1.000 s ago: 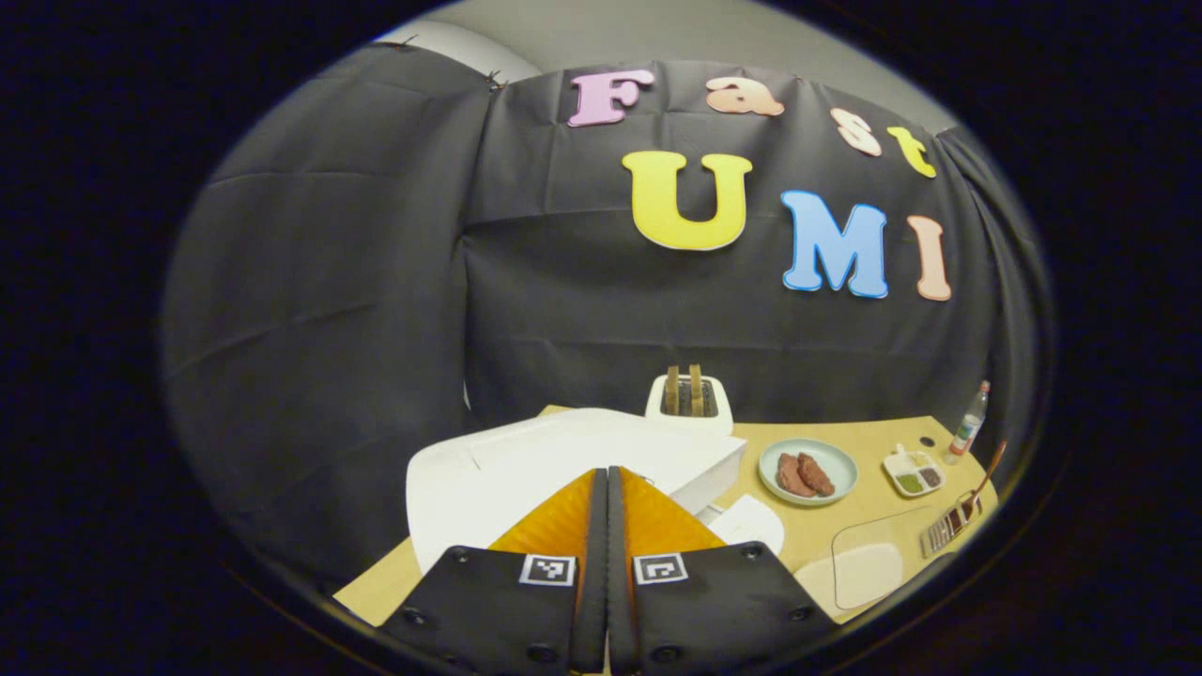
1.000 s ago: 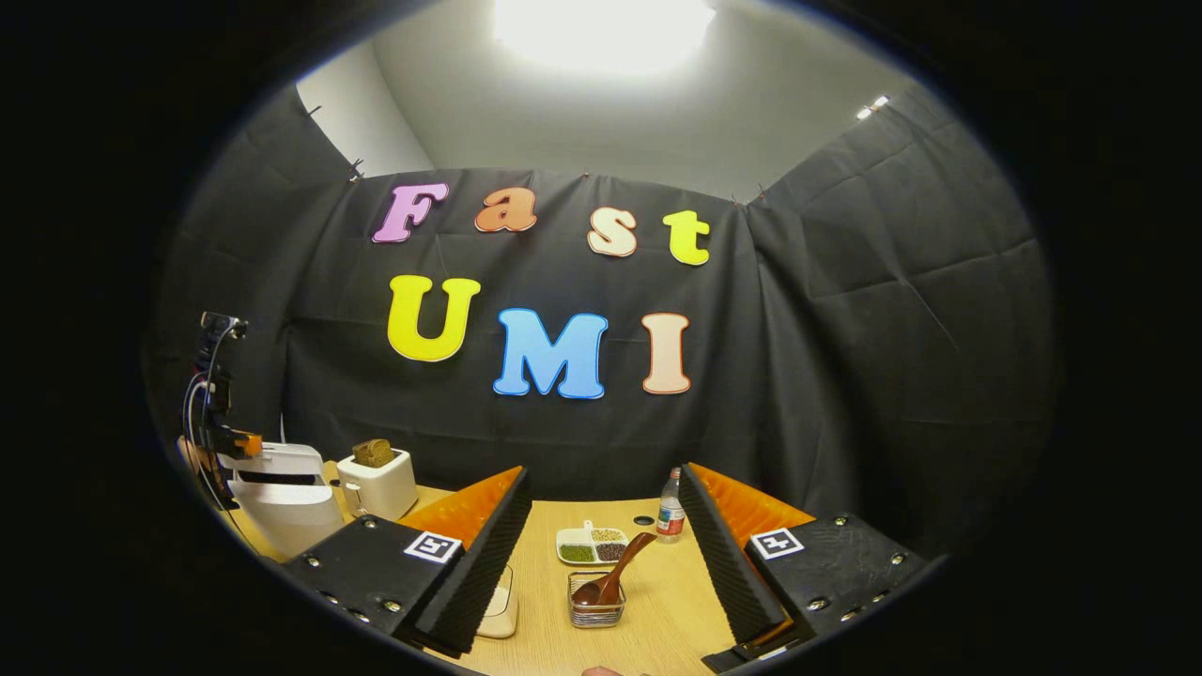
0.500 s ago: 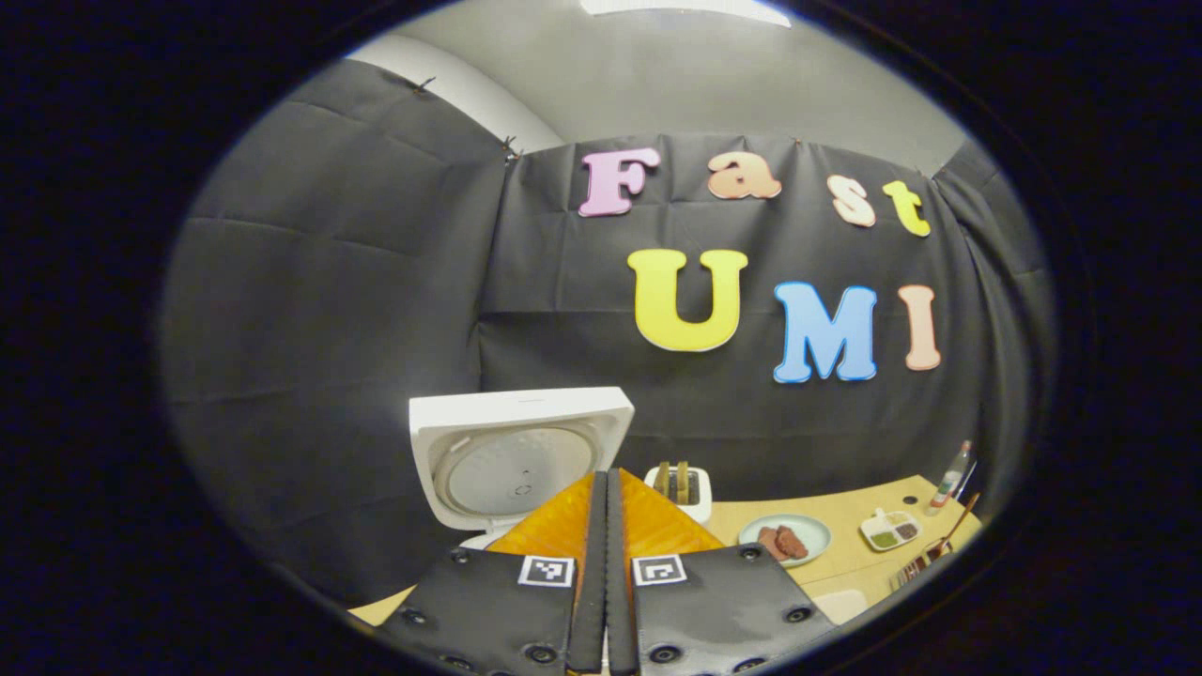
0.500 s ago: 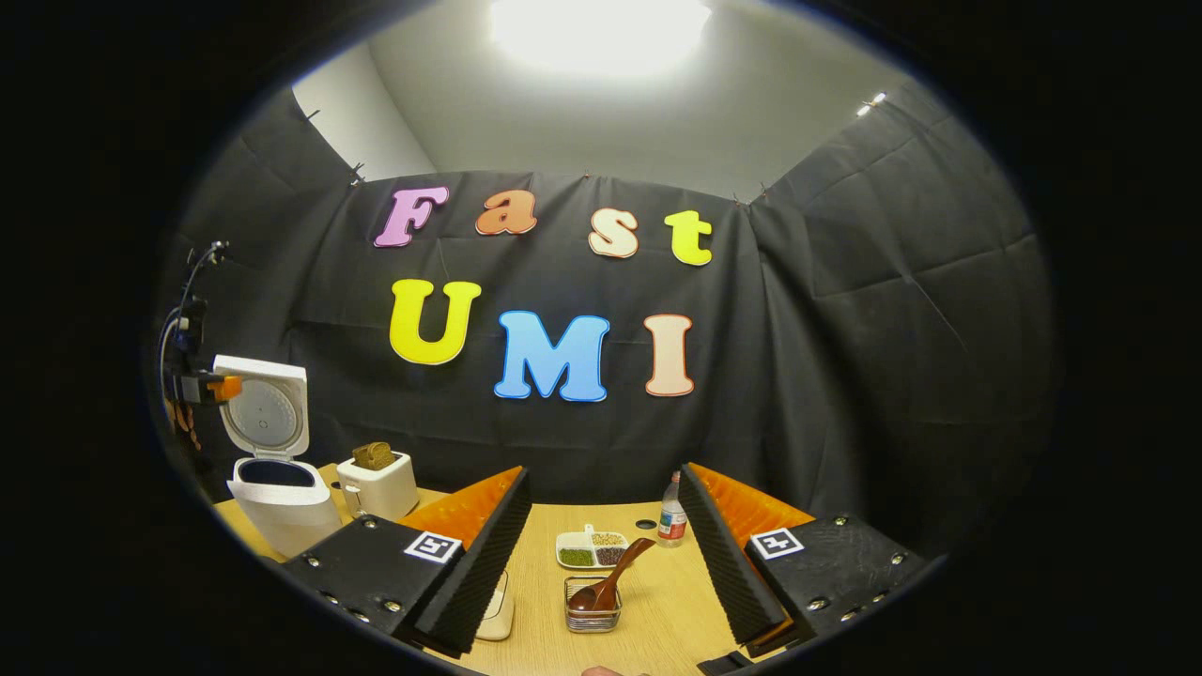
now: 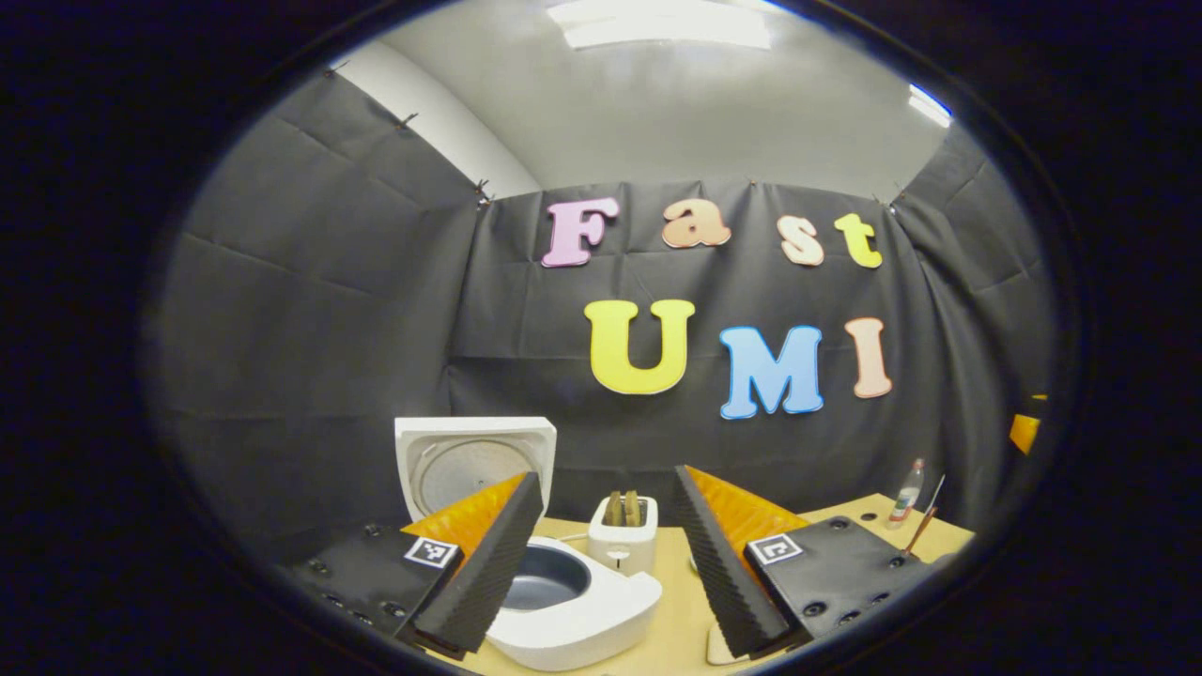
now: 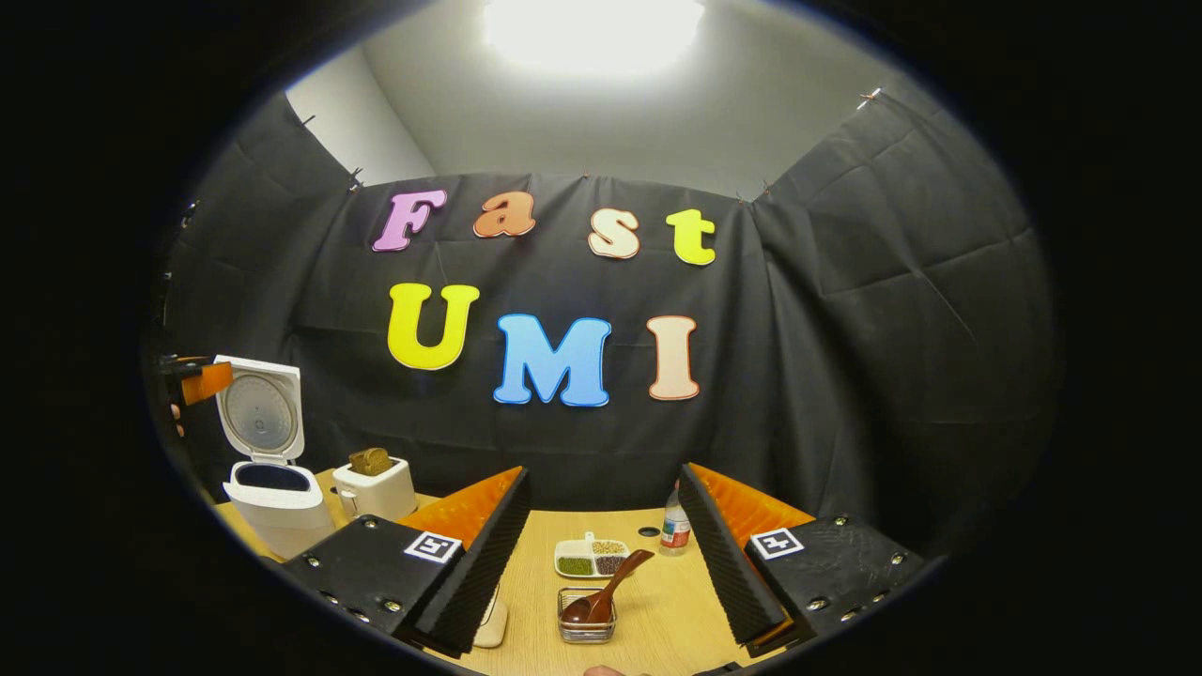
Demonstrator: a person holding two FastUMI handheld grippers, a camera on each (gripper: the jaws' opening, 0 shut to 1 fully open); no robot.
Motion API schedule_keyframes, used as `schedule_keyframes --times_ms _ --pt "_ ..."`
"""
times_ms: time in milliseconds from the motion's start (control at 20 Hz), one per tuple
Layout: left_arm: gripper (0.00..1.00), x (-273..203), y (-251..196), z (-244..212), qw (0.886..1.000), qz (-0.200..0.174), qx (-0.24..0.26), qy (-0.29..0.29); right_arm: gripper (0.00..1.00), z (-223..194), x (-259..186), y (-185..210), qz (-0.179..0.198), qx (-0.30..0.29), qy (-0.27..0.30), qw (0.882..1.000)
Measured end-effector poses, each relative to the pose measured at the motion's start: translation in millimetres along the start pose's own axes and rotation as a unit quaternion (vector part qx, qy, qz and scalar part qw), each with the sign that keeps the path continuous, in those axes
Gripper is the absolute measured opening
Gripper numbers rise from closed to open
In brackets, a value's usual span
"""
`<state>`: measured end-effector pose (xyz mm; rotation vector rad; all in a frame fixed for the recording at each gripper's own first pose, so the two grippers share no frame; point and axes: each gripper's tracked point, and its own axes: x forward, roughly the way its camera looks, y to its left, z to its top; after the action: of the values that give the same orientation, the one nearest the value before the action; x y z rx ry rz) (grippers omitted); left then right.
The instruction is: Close the left gripper, press the button to open the rice cooker; take a wooden spoon from the chopstick holder with the right hand, scoop a spoonful of rice and pour it into the rice cooker, then put the wooden spoon back into the chopstick holder.
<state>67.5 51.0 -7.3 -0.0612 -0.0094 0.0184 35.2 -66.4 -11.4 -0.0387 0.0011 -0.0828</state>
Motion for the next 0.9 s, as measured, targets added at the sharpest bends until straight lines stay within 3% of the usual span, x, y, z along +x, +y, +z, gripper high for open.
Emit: schedule_keyframes --times_ms 450,900 --pt "0.96 -34.9 -16.9 -3.1 1.000 -0.007 0.002 0.012 0.96 -19.1 54.9 -15.2 0.008 0.012 0.025 1.000" --pt "0.96 -59.1 -16.1 17.4 1.000 0.009 0.017 -0.001 0.96 -87.3 107.0 -26.6 0.012 0.043 0.107 0.993"
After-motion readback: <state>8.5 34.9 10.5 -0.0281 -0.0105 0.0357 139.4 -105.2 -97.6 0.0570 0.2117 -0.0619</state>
